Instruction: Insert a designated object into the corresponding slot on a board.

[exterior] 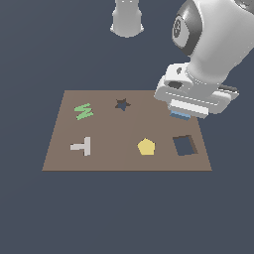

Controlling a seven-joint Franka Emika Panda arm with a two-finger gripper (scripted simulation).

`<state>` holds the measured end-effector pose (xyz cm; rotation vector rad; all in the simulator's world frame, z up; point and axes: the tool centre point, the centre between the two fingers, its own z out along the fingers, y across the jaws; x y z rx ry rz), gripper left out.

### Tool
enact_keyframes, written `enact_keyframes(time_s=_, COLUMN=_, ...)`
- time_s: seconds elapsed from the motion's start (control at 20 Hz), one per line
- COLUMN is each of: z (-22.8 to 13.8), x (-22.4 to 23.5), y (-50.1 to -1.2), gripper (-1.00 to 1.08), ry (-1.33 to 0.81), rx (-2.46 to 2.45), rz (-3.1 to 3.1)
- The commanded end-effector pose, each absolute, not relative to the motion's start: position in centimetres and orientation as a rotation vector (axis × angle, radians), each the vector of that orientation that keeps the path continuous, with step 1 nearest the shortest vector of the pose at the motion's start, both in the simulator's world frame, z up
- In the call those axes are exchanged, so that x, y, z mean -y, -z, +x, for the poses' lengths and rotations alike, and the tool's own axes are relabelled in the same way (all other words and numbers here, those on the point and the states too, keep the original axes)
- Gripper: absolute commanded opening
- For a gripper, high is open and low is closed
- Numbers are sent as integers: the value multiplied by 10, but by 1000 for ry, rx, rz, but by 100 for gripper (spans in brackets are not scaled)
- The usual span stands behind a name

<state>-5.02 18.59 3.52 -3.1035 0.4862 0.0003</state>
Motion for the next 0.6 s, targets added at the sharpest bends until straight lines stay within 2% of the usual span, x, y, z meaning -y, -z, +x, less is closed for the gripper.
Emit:
enact_keyframes(time_s=0.0, z=-40, x=-192, y=-36, gripper=-100, ry=1, rx=-642, rz=-3075)
enact_keyframes(time_s=0.55, z=11, x=-204, y=-39, gripper=-100, ry=0, rx=-1314, rz=-2852)
